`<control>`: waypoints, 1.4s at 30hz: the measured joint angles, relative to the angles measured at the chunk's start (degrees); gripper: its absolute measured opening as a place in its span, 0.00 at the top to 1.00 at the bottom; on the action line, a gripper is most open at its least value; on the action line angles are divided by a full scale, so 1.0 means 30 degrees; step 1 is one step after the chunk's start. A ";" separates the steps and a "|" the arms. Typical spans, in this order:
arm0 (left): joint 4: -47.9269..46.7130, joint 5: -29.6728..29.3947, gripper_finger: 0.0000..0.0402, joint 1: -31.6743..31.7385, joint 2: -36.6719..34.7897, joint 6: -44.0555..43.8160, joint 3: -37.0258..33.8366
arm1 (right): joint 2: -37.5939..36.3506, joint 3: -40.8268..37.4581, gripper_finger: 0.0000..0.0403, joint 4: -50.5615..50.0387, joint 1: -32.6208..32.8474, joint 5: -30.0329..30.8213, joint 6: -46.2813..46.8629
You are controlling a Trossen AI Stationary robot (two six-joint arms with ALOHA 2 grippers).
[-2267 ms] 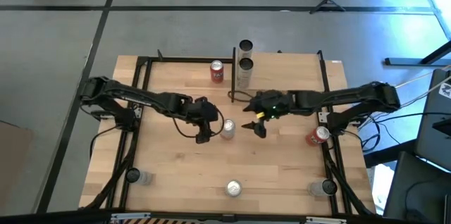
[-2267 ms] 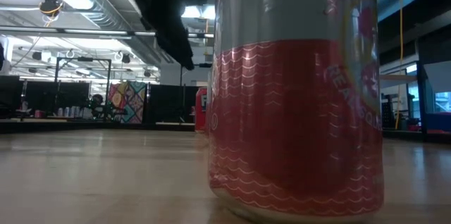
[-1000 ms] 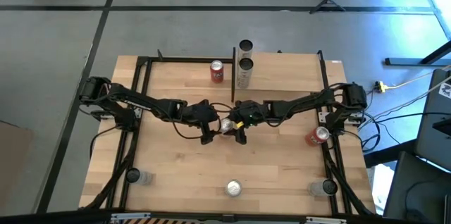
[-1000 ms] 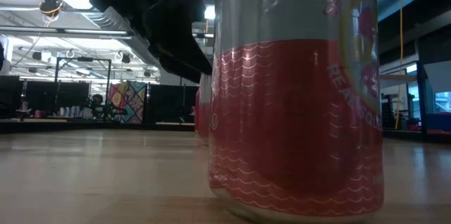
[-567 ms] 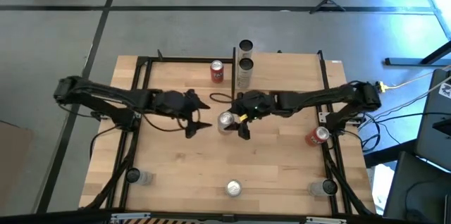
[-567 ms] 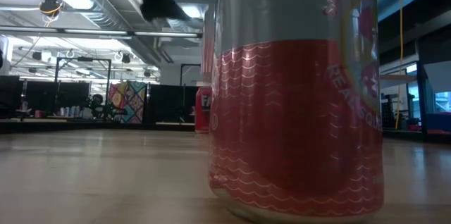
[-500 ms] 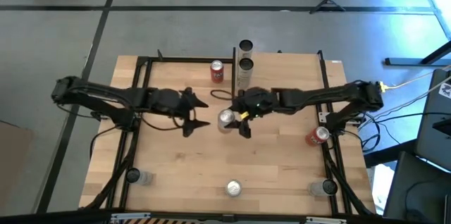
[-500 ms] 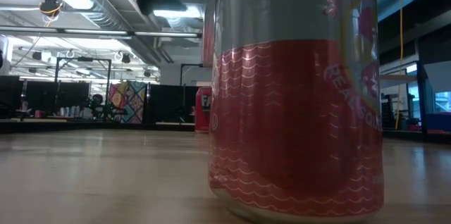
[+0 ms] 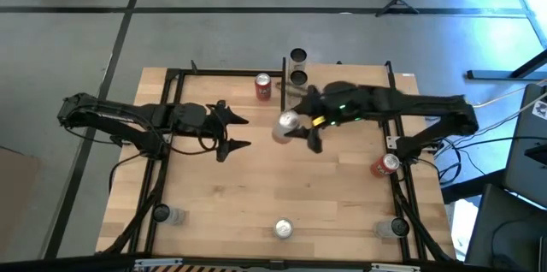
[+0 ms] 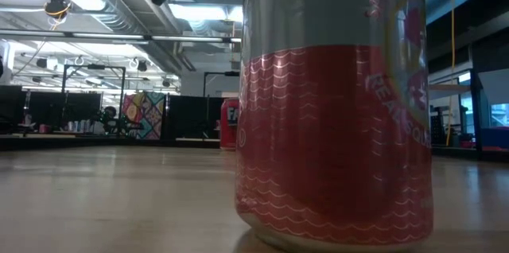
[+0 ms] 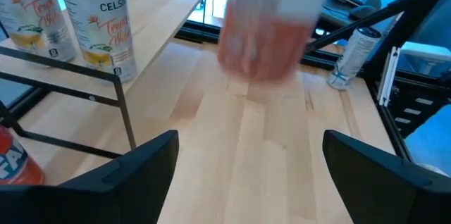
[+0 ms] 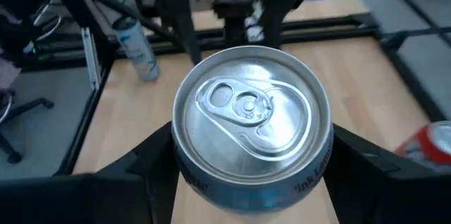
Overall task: Place canned beverage on shelf
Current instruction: Put the top white soda can onto the shelf
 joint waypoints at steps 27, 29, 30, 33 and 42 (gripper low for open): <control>0.0003 -0.2171 0.15 0.0000 0.0015 0.0000 0.0000 | -0.6326 -0.5091 0.37 -0.2373 -1.1600 -0.5073 -0.2336; 0.0003 -0.2200 0.15 0.0000 0.0022 -0.0007 0.0000 | -0.6135 -0.5880 0.37 -0.1788 -1.2511 -0.5368 -0.2676; 0.0003 -0.2200 0.15 0.0000 0.0022 -0.0007 0.0000 | -0.5976 -0.6155 0.37 -0.1642 -1.2942 -0.5506 -0.2914; 0.0003 -0.2239 0.15 0.0000 0.0022 -0.0024 0.0000 | -0.5240 -0.6446 0.37 -0.1131 -1.3984 -0.5946 -0.3532; 0.0011 -0.3093 0.15 0.0000 0.0022 -0.0068 0.0000 | -0.2641 -0.6446 0.37 0.0323 -1.5292 -0.7588 -0.4434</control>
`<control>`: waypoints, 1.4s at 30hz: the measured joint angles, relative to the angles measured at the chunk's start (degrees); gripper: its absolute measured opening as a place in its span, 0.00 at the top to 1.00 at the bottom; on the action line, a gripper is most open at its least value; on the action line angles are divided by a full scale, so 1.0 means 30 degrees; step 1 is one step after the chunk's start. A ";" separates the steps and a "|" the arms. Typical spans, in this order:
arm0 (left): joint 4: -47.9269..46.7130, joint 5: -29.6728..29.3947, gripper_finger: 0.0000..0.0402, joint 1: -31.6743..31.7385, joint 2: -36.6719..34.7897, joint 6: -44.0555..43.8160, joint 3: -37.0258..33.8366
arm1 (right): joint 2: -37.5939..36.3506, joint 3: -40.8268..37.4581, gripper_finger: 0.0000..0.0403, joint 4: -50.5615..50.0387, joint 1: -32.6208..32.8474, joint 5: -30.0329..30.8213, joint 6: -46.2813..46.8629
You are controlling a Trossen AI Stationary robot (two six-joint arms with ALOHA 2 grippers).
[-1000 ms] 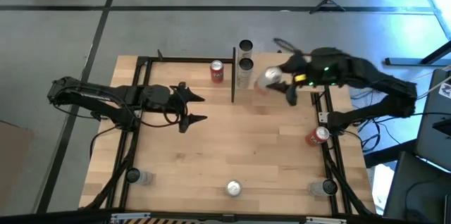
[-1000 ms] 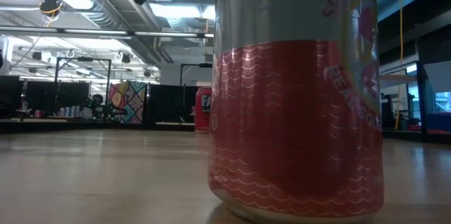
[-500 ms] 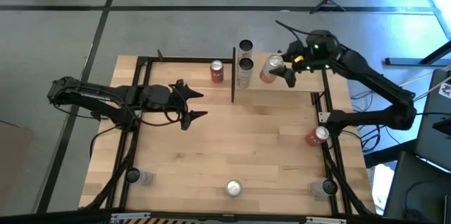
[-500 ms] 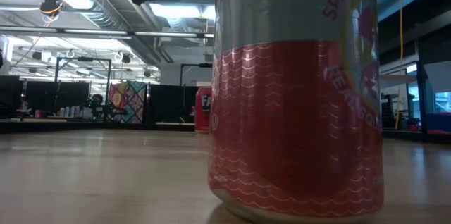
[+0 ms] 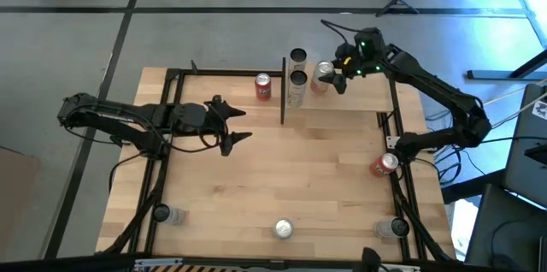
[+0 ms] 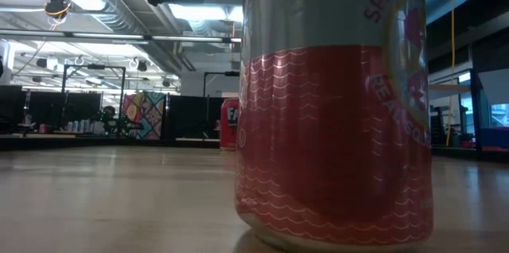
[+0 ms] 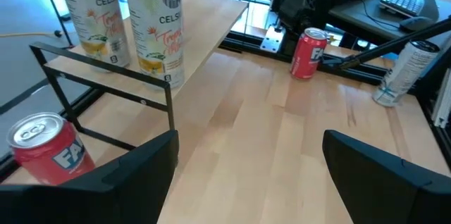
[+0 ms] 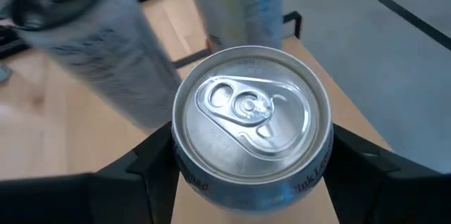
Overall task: Place canned beverage on shelf
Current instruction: Put the top white soda can onto the shelf
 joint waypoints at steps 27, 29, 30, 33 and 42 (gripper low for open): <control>0.0000 -0.0594 0.15 0.0015 0.0000 -0.0427 0.0000 | 0.1727 0.0022 0.33 0.1935 0.0051 -0.0400 -0.0499; 0.0000 -0.0594 0.15 0.0015 0.0000 -0.0427 0.0000 | 0.1727 0.0022 0.32 0.1935 0.0051 -0.0410 -0.0499; 0.0000 -0.0594 0.15 0.0015 0.0000 -0.0427 0.0000 | 0.1727 0.0022 0.31 0.1935 0.0051 -0.0396 -0.0506; 0.0000 -0.0594 0.15 0.0015 0.0000 -0.0427 0.0000 | 0.1733 0.0022 0.25 0.1957 0.0064 -0.0131 -0.0499; 0.0000 -0.0586 0.15 0.0015 0.0000 -0.0427 0.0000 | 0.1588 0.1165 0.10 0.0922 0.0051 0.0055 -0.0566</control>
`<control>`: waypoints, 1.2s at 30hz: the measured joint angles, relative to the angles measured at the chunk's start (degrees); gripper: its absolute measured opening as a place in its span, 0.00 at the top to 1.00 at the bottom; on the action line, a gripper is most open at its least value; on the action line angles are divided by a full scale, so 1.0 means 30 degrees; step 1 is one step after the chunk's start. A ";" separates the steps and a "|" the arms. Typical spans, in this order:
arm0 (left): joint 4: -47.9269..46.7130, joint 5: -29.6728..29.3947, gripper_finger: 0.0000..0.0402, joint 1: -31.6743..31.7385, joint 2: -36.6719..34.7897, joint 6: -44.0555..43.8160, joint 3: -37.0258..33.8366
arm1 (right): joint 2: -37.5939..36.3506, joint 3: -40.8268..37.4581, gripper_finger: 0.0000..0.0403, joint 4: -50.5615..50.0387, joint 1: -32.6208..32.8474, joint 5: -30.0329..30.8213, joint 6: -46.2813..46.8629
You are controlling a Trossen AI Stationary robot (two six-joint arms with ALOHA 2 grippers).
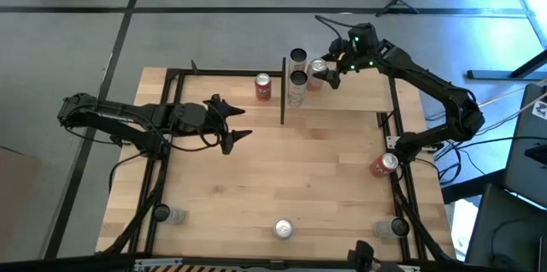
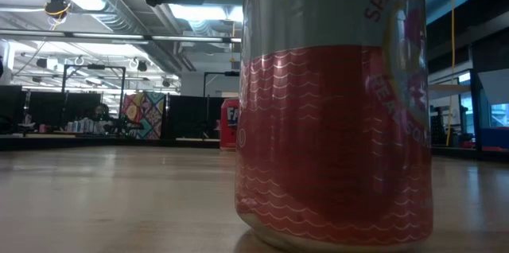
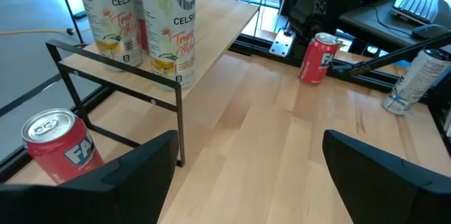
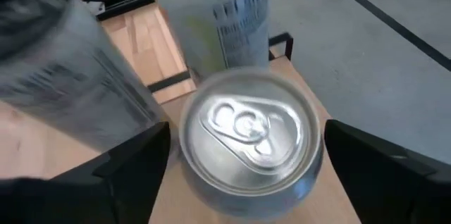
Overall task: Place canned beverage on shelf
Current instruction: Put the top white soda can onto the shelf, then put the white soda can onto the shelf
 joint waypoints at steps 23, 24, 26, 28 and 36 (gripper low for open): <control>0.0005 0.0809 0.15 -0.0065 0.0021 -0.1867 0.0000 | -0.3338 0.8955 0.09 -1.4347 0.7297 0.2136 0.5071; 0.0045 0.0983 0.15 -0.0106 0.0078 -0.1906 0.0000 | -0.3391 0.8955 0.09 -1.4346 0.8217 0.2601 0.5699; 0.0219 0.1482 0.15 -0.0231 0.0241 -0.2045 0.0000 | -0.3438 0.8955 0.09 -1.4346 1.0020 0.3668 0.6713; 0.0656 0.1946 0.15 -0.0446 0.0494 -0.2547 0.0000 | -0.3438 0.8955 0.09 -1.4346 1.1714 0.4830 0.7419; 0.1798 0.1402 0.15 -0.3130 0.2948 -0.4375 0.0877 | -0.3275 0.6963 0.09 -1.1740 1.7722 0.8033 0.9550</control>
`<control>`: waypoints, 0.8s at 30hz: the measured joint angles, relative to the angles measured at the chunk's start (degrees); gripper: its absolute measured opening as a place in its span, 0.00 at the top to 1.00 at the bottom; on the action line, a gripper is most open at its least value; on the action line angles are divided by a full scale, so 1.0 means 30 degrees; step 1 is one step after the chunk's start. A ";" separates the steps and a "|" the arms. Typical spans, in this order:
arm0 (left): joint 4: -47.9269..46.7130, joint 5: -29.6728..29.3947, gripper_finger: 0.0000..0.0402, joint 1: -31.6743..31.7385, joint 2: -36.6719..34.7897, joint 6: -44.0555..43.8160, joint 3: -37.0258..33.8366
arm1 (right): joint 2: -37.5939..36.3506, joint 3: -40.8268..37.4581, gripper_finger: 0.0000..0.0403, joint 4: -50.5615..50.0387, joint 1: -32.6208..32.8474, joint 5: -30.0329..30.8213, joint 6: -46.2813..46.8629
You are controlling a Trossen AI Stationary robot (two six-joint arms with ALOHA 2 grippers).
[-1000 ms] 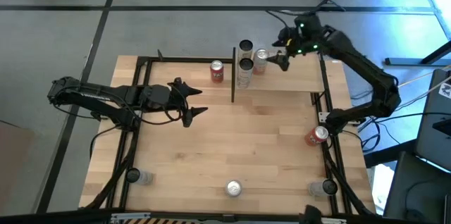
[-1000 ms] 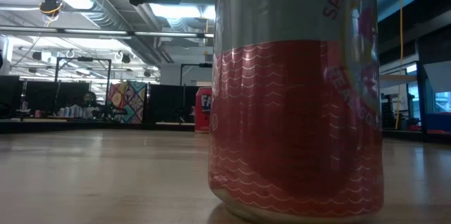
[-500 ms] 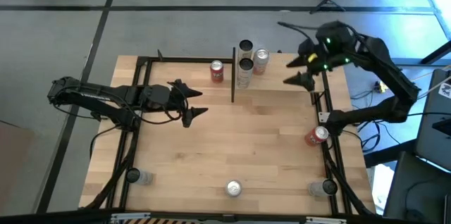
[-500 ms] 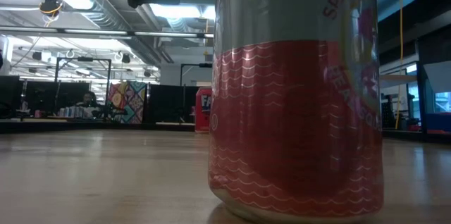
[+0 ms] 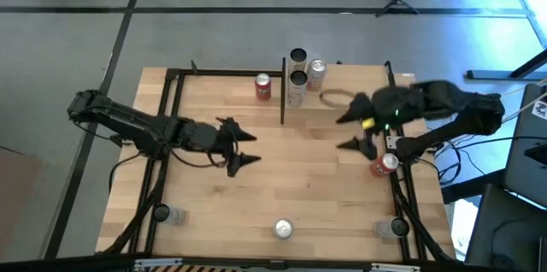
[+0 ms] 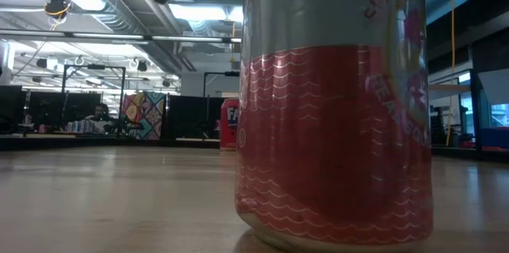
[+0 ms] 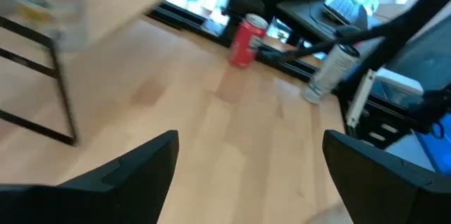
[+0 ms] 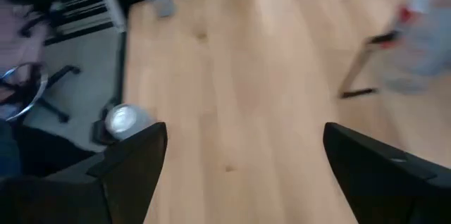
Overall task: Place canned beverage on shelf
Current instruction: Put the white soda can onto the shelf
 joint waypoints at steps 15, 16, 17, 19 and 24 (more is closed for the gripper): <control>-0.1766 -0.1790 0.15 -0.5956 0.7547 -0.4857 0.4959 | 0.0430 -0.7823 0.09 1.0526 0.6965 0.0454 0.1687; -0.1828 -0.1793 0.15 -0.6347 0.7951 -0.5516 0.4959 | 0.0597 -0.8154 0.09 1.1041 0.7217 0.0465 0.1686; -0.1900 -0.1792 0.15 -0.6736 0.8376 -0.6108 0.4959 | 0.0806 -0.8421 0.09 1.1414 0.7450 0.0464 0.1686; -0.1870 -0.1798 0.15 -0.7385 0.9131 -0.7366 0.4959 | 0.1240 -0.8882 0.09 1.1754 0.7809 0.0463 0.1686; -0.1564 -0.1805 0.15 -0.8591 1.0982 -0.9691 0.4959 | 0.2974 -0.9388 0.09 1.1689 0.8279 0.0814 0.1685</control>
